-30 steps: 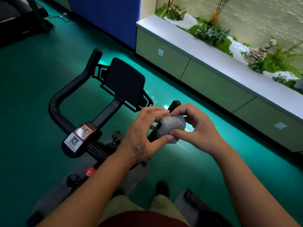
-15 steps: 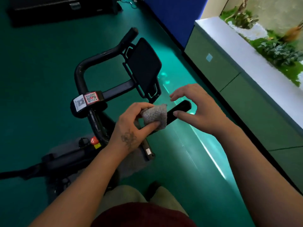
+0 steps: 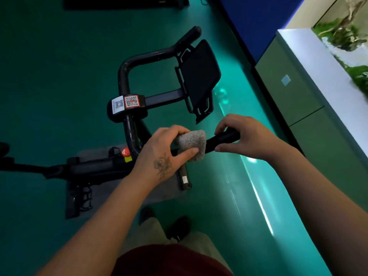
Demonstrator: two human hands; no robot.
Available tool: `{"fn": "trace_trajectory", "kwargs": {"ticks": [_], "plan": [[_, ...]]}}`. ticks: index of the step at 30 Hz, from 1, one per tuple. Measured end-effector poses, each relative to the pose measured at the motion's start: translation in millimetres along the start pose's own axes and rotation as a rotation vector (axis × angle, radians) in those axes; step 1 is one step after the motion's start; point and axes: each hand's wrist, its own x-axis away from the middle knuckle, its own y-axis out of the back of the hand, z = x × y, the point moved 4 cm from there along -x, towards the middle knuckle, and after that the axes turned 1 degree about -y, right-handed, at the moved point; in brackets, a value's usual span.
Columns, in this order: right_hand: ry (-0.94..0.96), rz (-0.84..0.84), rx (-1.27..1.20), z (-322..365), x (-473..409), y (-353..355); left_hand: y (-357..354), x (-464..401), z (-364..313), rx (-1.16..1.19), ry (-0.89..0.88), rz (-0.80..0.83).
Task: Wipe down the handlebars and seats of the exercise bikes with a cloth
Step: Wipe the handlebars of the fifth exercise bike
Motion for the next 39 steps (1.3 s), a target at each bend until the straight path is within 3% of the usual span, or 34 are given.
{"fn": "trace_trajectory", "kwargs": {"ticks": [14, 21, 31, 39], "plan": [[-0.12, -0.079, -0.02, 9, 7, -5, 5, -16, 2, 0.056, -0.187, 0.011], [-0.093, -0.08, -0.059, 6, 3, -7, 13, -14, 4, -0.003, -0.165, 0.117], [0.1, -0.013, 0.194, 2, -3, 0, 0, 5, -22, -0.039, -0.031, -0.089], [0.17, 0.115, 0.296, 16, -22, -3, -9, 9, -29, -0.081, 0.069, -0.078]]}}
